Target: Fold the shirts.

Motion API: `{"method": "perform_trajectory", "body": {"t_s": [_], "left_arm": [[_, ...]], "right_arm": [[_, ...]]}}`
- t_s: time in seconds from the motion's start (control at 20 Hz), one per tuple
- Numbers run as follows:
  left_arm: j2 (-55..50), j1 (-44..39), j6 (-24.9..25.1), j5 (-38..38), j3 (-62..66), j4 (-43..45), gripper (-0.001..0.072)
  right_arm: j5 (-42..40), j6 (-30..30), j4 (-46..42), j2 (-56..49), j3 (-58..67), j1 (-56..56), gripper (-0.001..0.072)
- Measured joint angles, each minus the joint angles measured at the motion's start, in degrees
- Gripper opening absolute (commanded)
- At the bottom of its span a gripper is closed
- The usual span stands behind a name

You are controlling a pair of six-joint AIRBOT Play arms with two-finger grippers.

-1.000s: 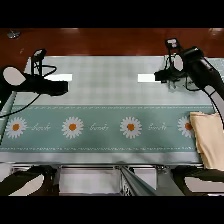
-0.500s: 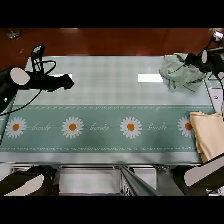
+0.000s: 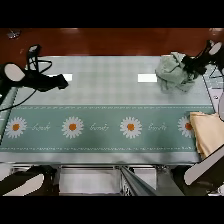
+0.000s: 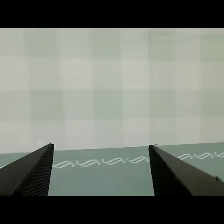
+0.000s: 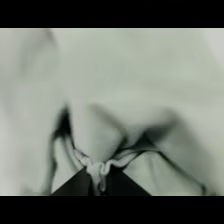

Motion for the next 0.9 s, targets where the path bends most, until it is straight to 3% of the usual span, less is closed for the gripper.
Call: {"method": "perform_trajectory", "body": {"t_s": [0.2, 0.45, 0.6, 0.75, 0.9], "left_arm": [[9.4, 4.4, 0.5, -5.1, 1.0, 1.0, 0.0698], [30.2, 5.0, 1.6, -7.0, -8.3, -4.7, 0.0698], [39.9, 4.8, 1.8, -7.2, -15.1, -9.7, 0.0698], [43.1, 3.5, 2.8, -7.4, -19.1, -15.1, 0.0698], [41.6, 0.7, 4.4, -7.4, -20.7, -18.6, 0.0698]], "right_arm": [[-0.5, -6.5, 3.4, 14.7, 1.8, 2.3, 0.0027], [3.2, -12.0, 3.0, 34.4, 2.3, 10.2, 0.0027], [8.8, -12.2, 0.4, 42.9, 0.6, 16.4, 0.0027], [13.9, -11.5, 0.2, 48.4, -7.9, 25.7, 0.0027], [11.5, -7.5, -0.9, 50.0, -22.6, 37.9, 0.0028]]}}
